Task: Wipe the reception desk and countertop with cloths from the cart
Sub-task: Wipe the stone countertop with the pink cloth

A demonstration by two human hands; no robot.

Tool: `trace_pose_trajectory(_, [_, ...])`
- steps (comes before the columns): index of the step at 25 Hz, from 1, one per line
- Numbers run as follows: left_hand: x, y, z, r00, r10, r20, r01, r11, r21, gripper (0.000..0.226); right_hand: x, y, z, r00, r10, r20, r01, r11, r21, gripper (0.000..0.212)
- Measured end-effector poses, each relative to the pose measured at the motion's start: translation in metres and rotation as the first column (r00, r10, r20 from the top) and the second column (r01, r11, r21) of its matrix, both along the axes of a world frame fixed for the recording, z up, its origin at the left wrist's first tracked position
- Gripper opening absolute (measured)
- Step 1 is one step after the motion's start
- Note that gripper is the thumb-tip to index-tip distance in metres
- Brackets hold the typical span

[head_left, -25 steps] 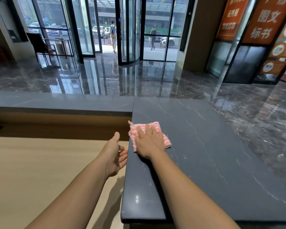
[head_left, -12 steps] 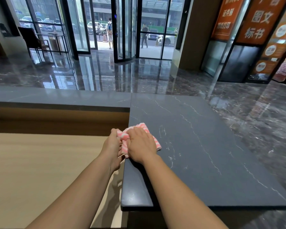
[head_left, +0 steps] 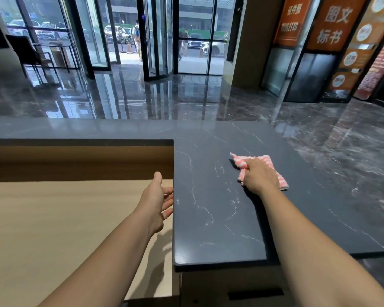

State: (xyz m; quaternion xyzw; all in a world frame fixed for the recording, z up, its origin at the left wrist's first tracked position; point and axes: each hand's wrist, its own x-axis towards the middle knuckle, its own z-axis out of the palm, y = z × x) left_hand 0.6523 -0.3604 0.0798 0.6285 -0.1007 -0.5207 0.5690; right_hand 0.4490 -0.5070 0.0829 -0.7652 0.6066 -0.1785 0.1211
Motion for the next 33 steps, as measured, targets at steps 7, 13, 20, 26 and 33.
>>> trace_pose_trajectory(7, [-0.003, 0.018, -0.01, 0.995, -0.037, -0.088, 0.035, 0.999, -0.022, 0.067, 0.085, 0.082, -0.026, 0.96, 0.27, -0.075, -0.275, 0.958, -0.079, 0.043])
trace_pose_trajectory(13, [-0.007, 0.03, -0.005, 0.981, 0.017, -0.194, -0.027, 0.998, -0.05, 0.06, 0.125, 0.141, -0.032, 0.916, 0.381, -0.122, -0.391, 0.918, -0.067, 0.034])
trace_pose_trajectory(20, [-0.02, 0.029, 0.011, 0.993, 0.077, -0.095, -0.082, 0.995, -0.057, 0.062, 0.076, 0.125, -0.022, 0.908, 0.417, -0.029, -0.418, 0.903, -0.099, 0.035])
trace_pose_trajectory(26, [-0.037, 0.039, 0.019, 0.994, 0.107, -0.034, -0.108, 0.994, -0.034, 0.067, -0.04, 0.076, -0.013, 0.976, 0.214, -0.051, -0.215, 0.976, -0.03, 0.041])
trace_pose_trajectory(33, [-0.051, 0.073, 0.016, 0.997, 0.08, 0.019, -0.079, 0.995, -0.056, 0.067, -0.053, 0.069, -0.013, 0.995, 0.032, -0.091, -0.033, 0.999, -0.007, 0.047])
